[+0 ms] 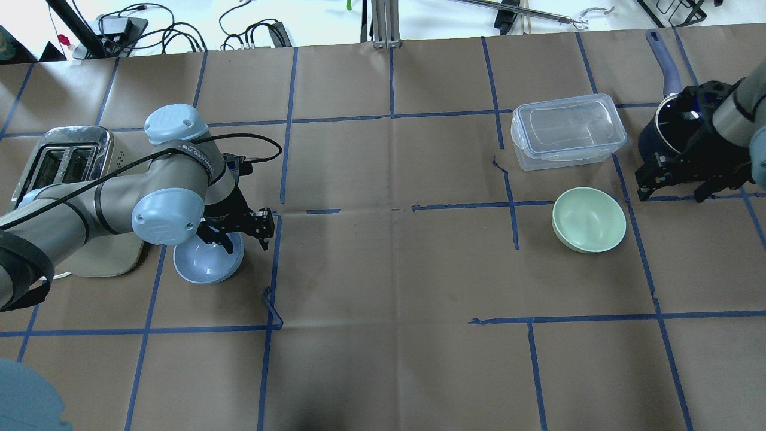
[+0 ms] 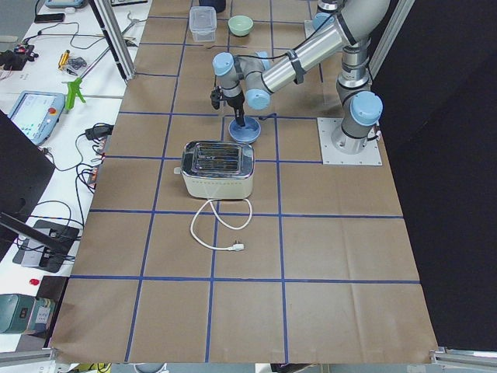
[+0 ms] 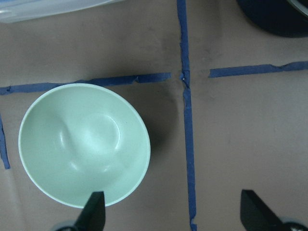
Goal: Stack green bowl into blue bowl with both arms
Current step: 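Carry the blue bowl to table center with left gripper while right grasps green bowl, then release the blue bowl with left gripper while right gripper lifts green bowl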
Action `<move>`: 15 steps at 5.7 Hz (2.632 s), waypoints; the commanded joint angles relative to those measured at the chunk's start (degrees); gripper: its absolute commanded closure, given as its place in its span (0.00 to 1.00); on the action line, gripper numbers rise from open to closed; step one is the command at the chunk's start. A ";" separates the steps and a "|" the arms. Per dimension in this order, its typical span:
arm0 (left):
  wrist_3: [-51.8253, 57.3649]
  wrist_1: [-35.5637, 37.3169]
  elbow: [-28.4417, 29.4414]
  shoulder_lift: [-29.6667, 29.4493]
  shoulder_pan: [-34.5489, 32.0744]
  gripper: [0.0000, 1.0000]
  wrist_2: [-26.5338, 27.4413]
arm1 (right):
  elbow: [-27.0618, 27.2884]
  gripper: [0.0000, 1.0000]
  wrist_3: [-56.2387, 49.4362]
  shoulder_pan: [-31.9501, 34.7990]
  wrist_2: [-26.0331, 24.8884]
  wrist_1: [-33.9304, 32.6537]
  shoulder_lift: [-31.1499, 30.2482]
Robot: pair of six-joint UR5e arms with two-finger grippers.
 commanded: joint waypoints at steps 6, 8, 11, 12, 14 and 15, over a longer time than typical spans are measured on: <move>-14.65 -2.58 20.91 -7.77 -21.13 0.99 -5.38 | 6.10 0.70 2.41 2.72 -3.25 -8.79 6.73; -21.86 -0.56 24.99 -12.90 -31.09 0.99 -2.05 | 5.66 0.94 2.41 2.72 -3.44 -8.97 6.64; -21.37 3.23 25.08 -14.14 -32.35 0.54 -1.25 | -4.30 0.94 2.58 3.42 -3.27 4.04 2.53; -21.45 3.31 24.56 -14.23 -32.44 0.02 -1.16 | -12.02 0.94 2.58 3.42 -3.09 13.70 2.34; -20.32 2.53 25.34 -8.38 -31.48 0.01 -1.24 | -20.77 0.94 2.58 4.29 -2.83 22.65 2.25; -13.87 -2.87 25.52 -2.51 -28.51 0.01 -1.16 | -21.06 0.94 2.76 5.43 -2.74 22.41 1.98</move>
